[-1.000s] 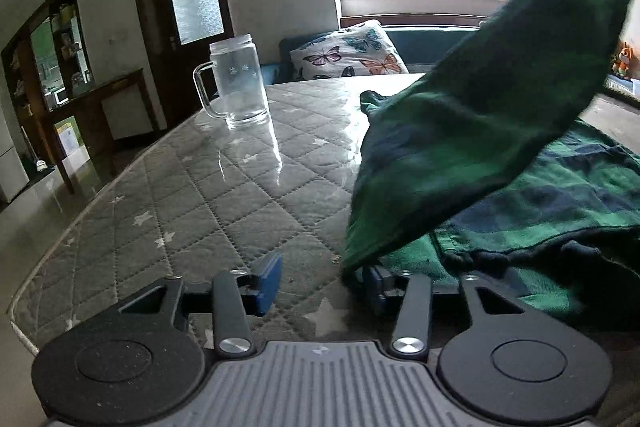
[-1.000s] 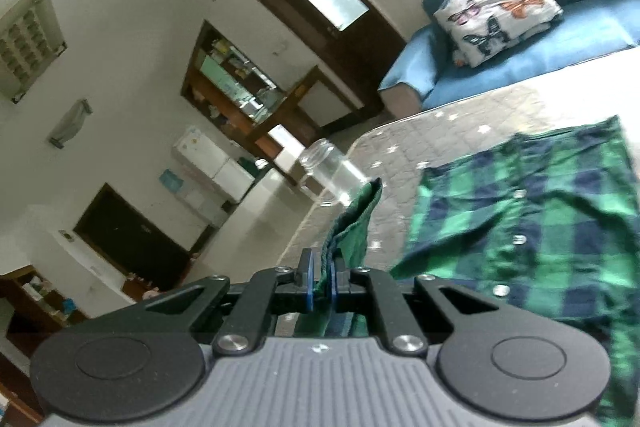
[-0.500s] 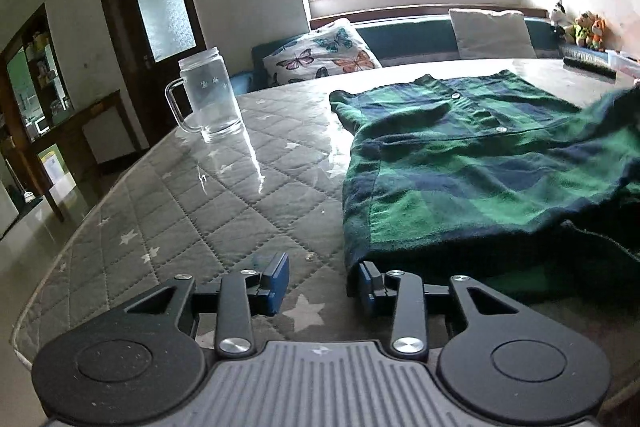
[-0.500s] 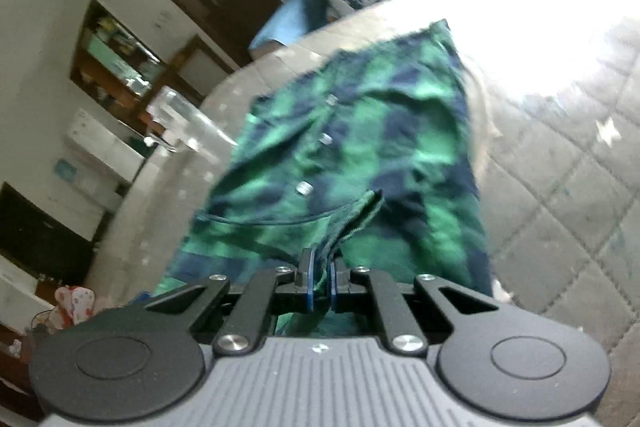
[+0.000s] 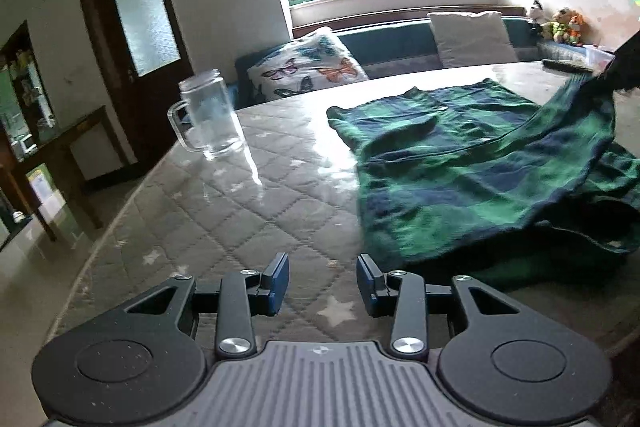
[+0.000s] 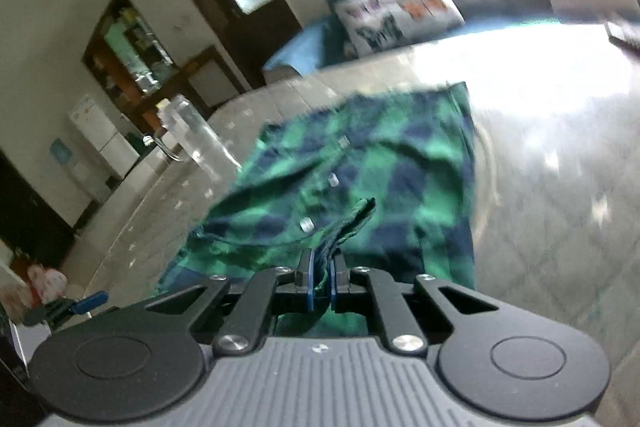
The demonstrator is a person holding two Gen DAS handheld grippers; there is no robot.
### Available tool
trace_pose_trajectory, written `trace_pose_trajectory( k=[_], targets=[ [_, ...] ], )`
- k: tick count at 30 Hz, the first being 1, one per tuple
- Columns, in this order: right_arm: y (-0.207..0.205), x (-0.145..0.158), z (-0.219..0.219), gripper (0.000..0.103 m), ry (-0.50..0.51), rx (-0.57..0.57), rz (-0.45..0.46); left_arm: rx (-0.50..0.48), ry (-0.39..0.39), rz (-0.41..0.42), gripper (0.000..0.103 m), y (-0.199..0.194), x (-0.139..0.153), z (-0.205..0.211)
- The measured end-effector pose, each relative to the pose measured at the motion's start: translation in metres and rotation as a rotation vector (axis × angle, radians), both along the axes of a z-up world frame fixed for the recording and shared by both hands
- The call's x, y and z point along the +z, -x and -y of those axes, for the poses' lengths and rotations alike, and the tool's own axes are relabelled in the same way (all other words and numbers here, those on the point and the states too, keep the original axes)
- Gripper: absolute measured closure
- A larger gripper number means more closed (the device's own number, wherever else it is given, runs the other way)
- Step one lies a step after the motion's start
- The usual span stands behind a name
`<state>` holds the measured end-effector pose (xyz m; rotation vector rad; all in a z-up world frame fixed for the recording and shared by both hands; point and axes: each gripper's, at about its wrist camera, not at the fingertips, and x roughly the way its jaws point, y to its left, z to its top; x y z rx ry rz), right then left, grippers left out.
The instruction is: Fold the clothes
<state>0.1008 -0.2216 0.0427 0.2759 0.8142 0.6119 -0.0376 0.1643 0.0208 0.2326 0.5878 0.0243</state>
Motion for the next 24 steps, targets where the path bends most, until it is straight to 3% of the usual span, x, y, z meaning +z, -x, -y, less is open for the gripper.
trace_pose_trajectory(
  k=[5, 7, 11, 17, 24],
  targets=[
    [-0.002, -0.006, 0.002, 0.096, 0.026, -0.024, 0.009, 0.015, 0.021, 0.017, 0.062, -0.007, 0.003, 0.000],
    [-0.004, -0.022, 0.007, 0.091, 0.055, -0.039, -0.041, -0.001, 0.028, 0.025, 0.062, -0.014, 0.005, 0.005],
    [-0.004, -0.045, 0.017, 0.091, 0.145, -0.085, -0.111, -0.047, 0.051, 0.035, 0.062, -0.033, 0.012, 0.017],
    [-0.006, -0.019, 0.008, 0.091, 0.149, -0.068, 0.010, -0.140, 0.065, 0.050, 0.065, -0.077, 0.020, 0.045],
    [-0.025, -0.037, -0.026, 0.091, 0.182, 0.024, 0.017, -0.183, 0.102, -0.037, 0.068, -0.128, 0.003, 0.066]
  ],
)
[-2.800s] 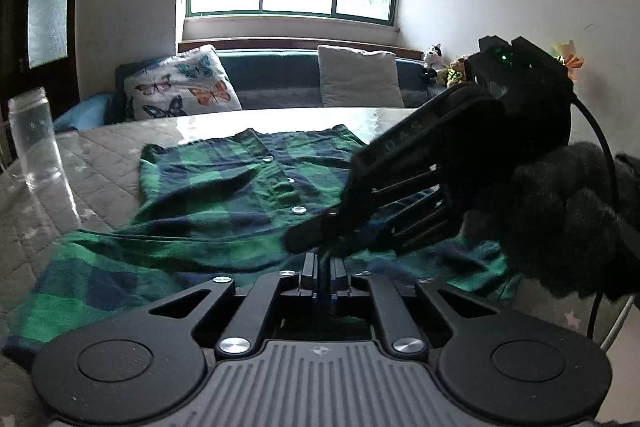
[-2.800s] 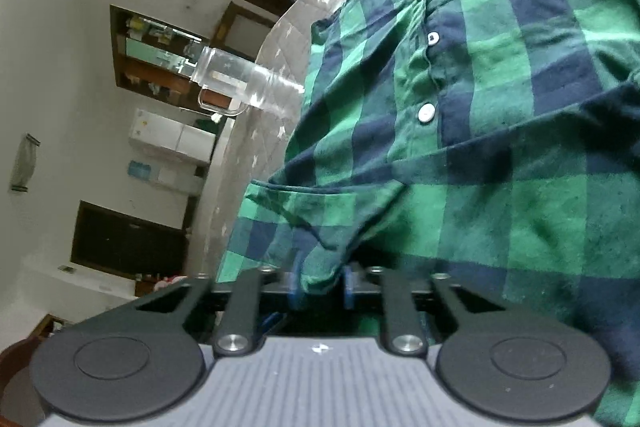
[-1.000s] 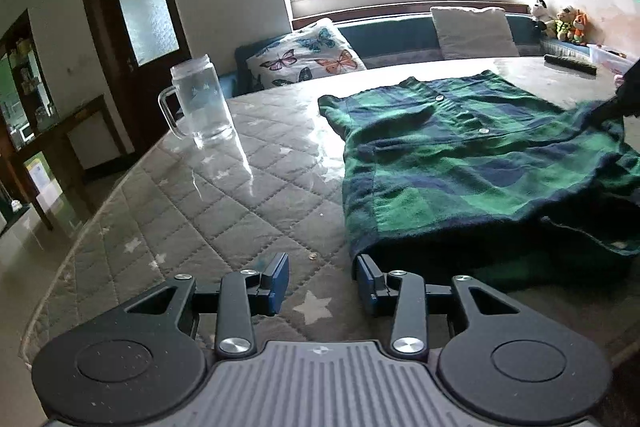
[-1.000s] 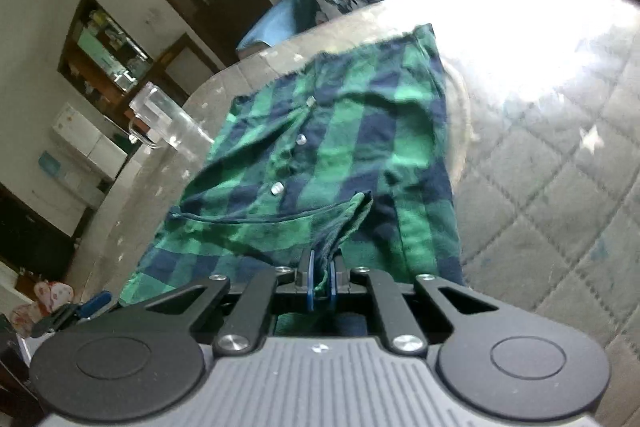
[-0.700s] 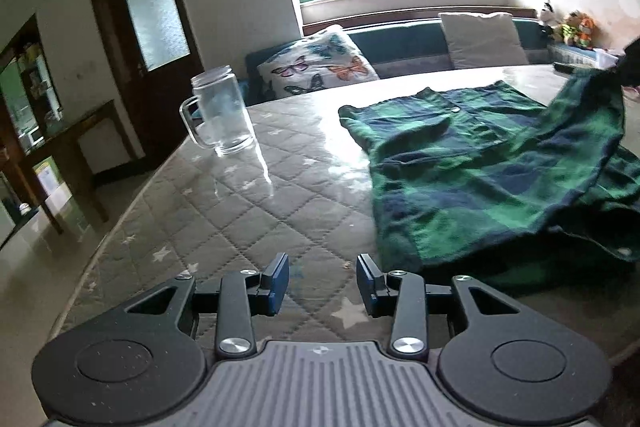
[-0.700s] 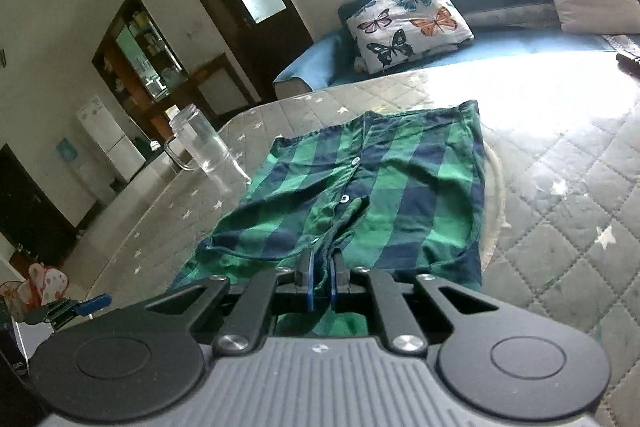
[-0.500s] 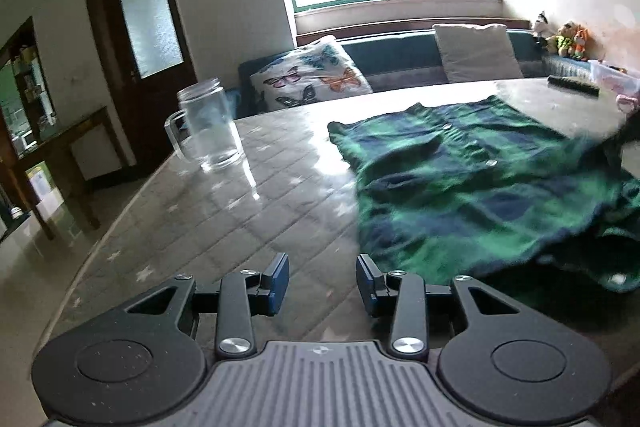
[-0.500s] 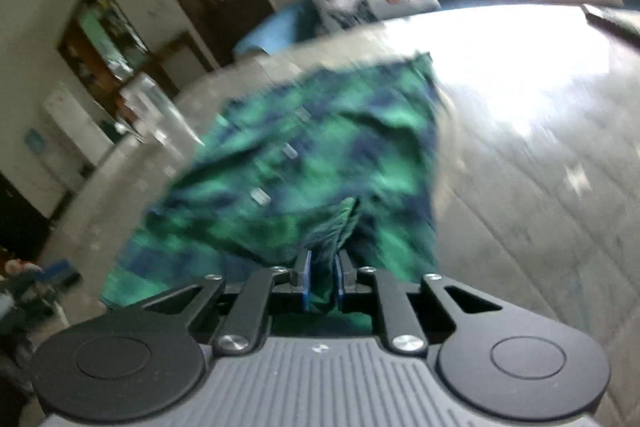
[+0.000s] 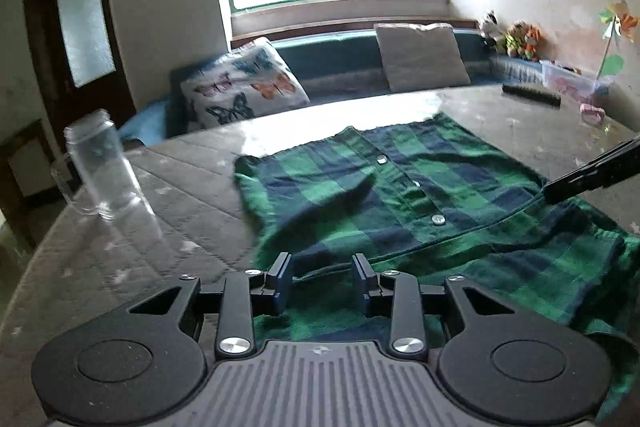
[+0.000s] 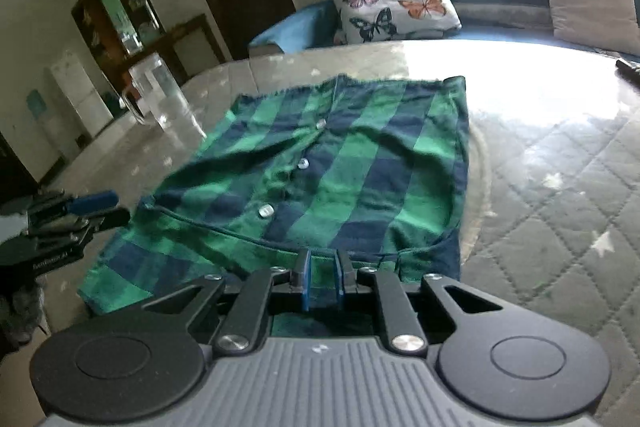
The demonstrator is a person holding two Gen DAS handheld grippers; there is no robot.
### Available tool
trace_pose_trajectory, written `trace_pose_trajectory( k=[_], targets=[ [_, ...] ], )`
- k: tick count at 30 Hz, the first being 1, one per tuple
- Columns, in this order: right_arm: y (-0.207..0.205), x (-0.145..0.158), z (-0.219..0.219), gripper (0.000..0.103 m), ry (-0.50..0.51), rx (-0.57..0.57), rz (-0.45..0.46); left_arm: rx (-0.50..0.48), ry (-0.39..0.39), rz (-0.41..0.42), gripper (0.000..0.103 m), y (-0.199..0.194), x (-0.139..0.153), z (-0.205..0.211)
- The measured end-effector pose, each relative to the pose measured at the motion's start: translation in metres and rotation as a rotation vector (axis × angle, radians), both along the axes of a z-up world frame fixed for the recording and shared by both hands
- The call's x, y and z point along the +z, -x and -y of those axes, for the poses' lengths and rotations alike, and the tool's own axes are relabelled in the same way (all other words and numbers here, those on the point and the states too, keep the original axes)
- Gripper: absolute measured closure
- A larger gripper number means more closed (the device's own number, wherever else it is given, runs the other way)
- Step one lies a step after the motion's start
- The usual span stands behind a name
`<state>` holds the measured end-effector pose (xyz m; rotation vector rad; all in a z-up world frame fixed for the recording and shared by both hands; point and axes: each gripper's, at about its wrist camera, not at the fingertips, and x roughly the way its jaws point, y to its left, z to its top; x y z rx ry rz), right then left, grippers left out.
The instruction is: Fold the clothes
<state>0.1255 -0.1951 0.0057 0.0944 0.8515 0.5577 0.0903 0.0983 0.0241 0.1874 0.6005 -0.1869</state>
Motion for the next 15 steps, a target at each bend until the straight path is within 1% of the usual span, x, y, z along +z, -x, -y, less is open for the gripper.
trace_pose_trajectory(
  k=[4, 7, 9, 11, 15],
  targets=[
    [-0.005, -0.017, -0.003, 0.092, 0.065, 0.005, -0.012, 0.014, -0.023, -0.048, 0.071, -0.015, -0.018, 0.001],
    [-0.002, -0.020, 0.002, 0.092, 0.074, 0.006, -0.019, 0.033, -0.045, -0.076, 0.071, -0.019, -0.029, -0.004],
    [0.001, -0.017, 0.005, 0.092, 0.081, 0.008, -0.010, 0.039, -0.043, -0.076, 0.071, -0.017, -0.029, -0.007],
    [0.011, -0.010, 0.001, 0.090, 0.105, 0.027, 0.021, 0.041, -0.040, -0.074, 0.071, -0.014, -0.029, -0.008],
    [0.034, -0.001, -0.016, 0.086, 0.130, 0.119, 0.066, -0.019, -0.020, -0.043, 0.071, 0.003, -0.019, 0.007]
  ],
)
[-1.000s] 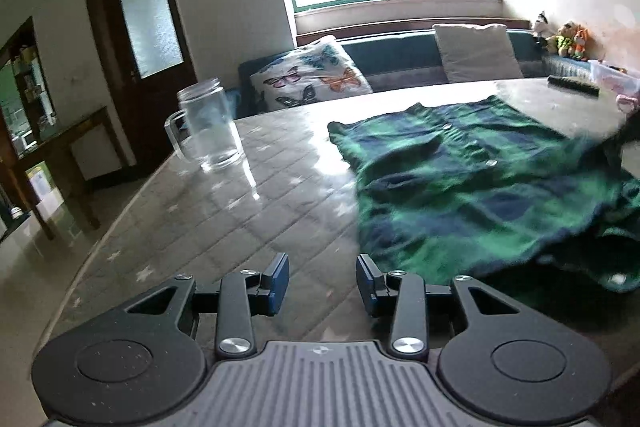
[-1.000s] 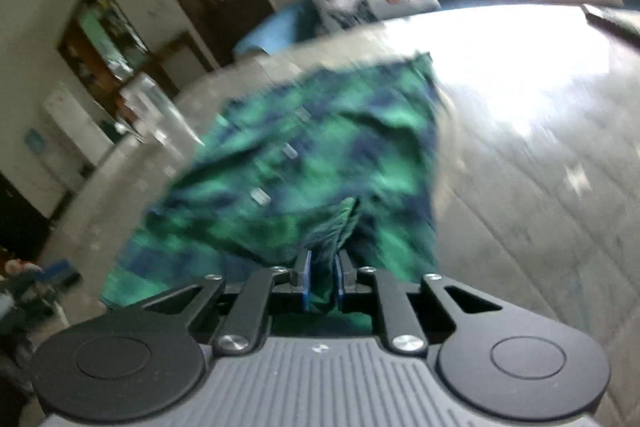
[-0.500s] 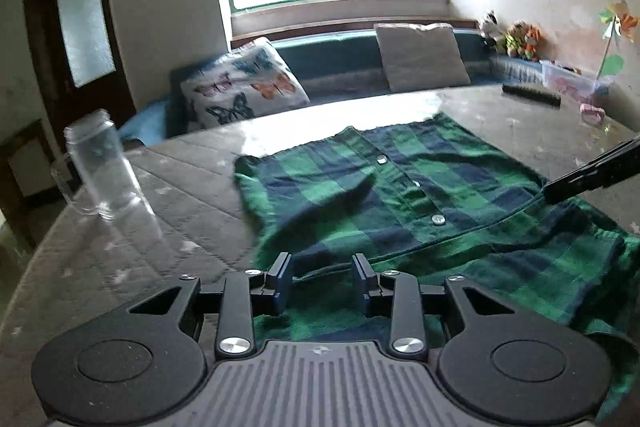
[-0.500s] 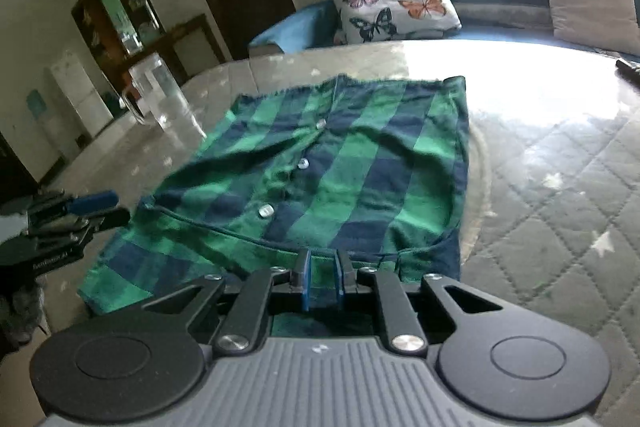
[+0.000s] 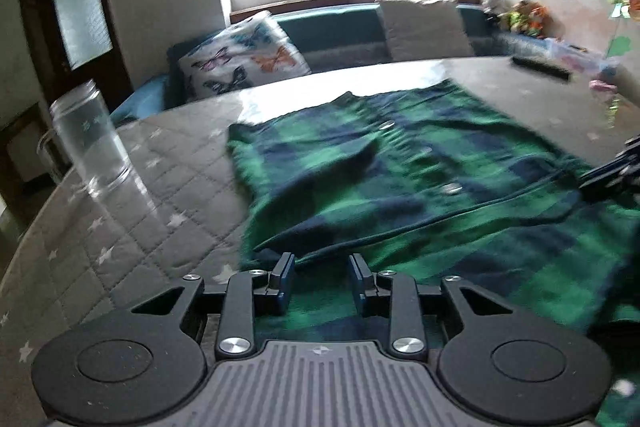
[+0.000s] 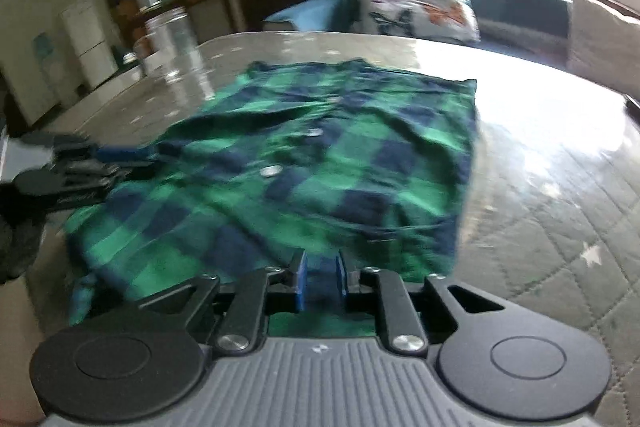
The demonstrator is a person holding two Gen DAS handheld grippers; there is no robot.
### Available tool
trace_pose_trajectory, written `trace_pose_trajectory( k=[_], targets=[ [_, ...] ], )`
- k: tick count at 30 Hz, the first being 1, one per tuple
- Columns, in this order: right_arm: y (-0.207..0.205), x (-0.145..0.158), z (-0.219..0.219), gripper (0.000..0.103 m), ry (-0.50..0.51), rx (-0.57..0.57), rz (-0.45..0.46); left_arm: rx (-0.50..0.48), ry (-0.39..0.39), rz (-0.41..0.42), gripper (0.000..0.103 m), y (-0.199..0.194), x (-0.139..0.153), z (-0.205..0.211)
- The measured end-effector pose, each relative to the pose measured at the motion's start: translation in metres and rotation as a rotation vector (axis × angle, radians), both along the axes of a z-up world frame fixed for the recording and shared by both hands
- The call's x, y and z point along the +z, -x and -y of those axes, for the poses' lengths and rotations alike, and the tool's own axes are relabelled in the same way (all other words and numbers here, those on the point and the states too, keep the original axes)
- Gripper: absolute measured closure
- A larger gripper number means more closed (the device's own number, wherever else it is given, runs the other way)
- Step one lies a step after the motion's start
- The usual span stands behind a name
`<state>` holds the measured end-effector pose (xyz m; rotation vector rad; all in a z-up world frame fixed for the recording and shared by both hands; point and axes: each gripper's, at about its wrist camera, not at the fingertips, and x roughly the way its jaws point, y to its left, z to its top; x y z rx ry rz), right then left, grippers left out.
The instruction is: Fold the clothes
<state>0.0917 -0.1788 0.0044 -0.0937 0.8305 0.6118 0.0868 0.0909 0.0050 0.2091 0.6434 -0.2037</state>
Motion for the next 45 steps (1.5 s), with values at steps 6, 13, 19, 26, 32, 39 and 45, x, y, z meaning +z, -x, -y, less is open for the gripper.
trace_pose_trajectory(
  k=[6, 13, 19, 26, 32, 39, 45],
  targets=[
    [0.030, -0.001, -0.028, 0.084, 0.049, 0.125, 0.052, -0.115, 0.007, 0.022, 0.069, 0.033, 0.002, 0.029],
    [0.045, -0.012, -0.006, 0.075, 0.060, 0.073, 0.034, -0.155, -0.031, 0.026, 0.069, 0.065, -0.014, 0.037],
    [0.052, -0.013, 0.026, 0.075, 0.021, 0.006, 0.016, -0.129, 0.004, 0.029, 0.069, 0.073, -0.018, 0.030],
    [0.052, -0.014, 0.032, 0.074, 0.053, -0.024, 0.033, -0.156, -0.030, 0.037, 0.069, 0.086, -0.011, 0.026],
    [0.056, -0.002, 0.021, 0.073, 0.066, 0.023, 0.084, -0.203, -0.087, 0.039, 0.068, 0.105, -0.005, 0.020],
    [0.052, -0.009, -0.013, 0.068, 0.053, 0.120, 0.089, -0.315, -0.173, 0.059, 0.062, 0.126, -0.010, 0.031],
    [0.057, -0.011, -0.017, 0.065, 0.086, 0.159, 0.081, -0.389, -0.216, 0.115, 0.059, 0.132, -0.017, 0.045]
  ],
)
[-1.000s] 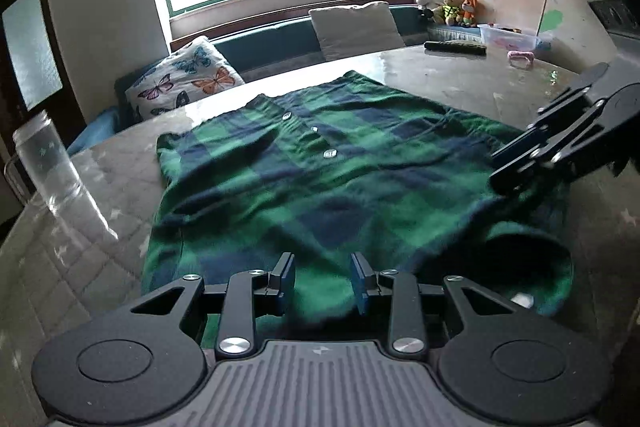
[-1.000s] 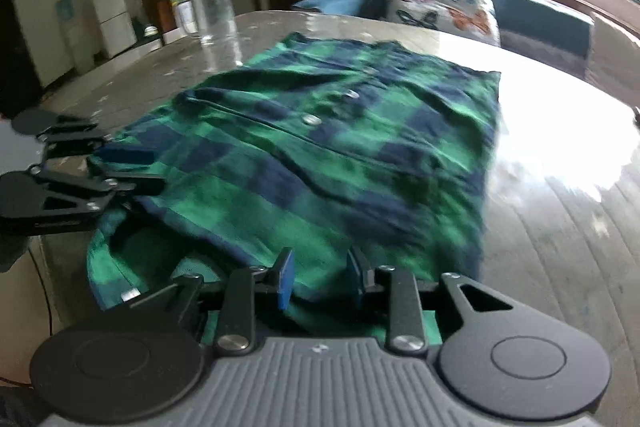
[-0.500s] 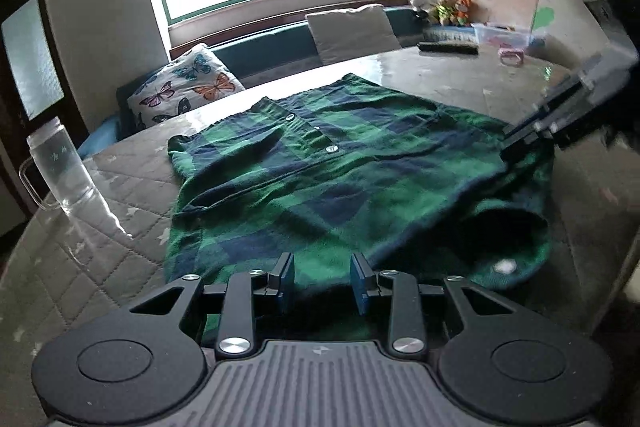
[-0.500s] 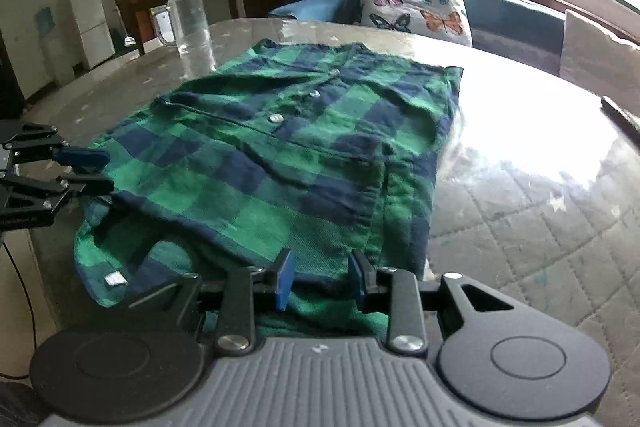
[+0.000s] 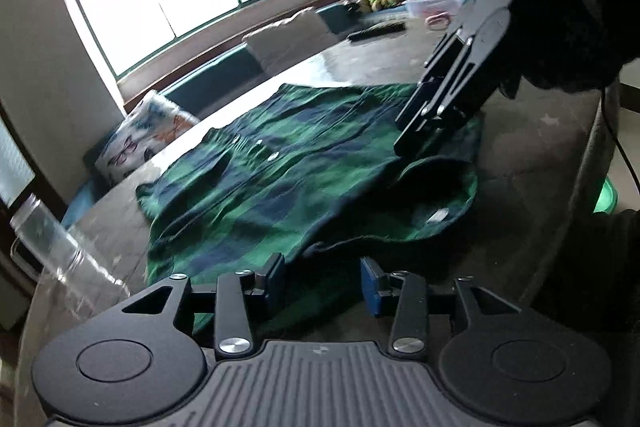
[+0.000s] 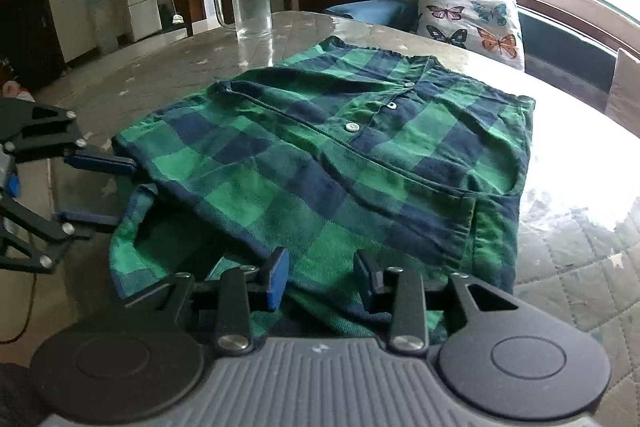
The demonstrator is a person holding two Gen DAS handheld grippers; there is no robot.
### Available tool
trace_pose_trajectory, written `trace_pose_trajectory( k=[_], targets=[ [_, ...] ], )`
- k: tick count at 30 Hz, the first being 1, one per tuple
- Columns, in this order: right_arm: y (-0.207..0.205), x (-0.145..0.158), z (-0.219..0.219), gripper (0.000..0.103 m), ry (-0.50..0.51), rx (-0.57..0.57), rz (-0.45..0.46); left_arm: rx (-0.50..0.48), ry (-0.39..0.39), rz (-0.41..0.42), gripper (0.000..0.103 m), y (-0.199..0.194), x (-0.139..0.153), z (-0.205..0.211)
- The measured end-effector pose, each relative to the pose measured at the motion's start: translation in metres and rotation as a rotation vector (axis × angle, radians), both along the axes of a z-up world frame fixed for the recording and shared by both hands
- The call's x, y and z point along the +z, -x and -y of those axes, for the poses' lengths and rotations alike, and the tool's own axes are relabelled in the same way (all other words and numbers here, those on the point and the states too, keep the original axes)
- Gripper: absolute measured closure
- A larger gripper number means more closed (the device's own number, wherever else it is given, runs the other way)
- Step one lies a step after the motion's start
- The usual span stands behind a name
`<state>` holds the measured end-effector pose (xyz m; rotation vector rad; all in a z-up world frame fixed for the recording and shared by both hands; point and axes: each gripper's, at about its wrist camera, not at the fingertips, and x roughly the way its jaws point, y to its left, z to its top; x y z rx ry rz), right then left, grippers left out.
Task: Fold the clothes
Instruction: 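Grasp the shirt hem with the right gripper and lift it upward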
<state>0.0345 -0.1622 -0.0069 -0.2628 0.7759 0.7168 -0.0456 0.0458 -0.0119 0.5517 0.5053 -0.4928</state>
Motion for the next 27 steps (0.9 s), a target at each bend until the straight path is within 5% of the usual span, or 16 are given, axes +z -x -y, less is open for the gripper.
trace_pose_trajectory(
  k=[19, 23, 27],
  targets=[
    [0.040, 0.009, 0.012, 0.046, 0.092, 0.144, 0.047, -0.153, -0.047, 0.021, 0.050, 0.013, -0.008, 0.003],
    [0.044, 0.009, 0.011, 0.041, 0.106, 0.160, 0.067, -0.157, -0.006, 0.033, 0.080, 0.009, -0.002, 0.005],
    [0.044, 0.010, 0.011, 0.034, 0.125, 0.184, 0.094, -0.129, 0.055, 0.043, 0.093, 0.000, 0.011, 0.004]
  ],
)
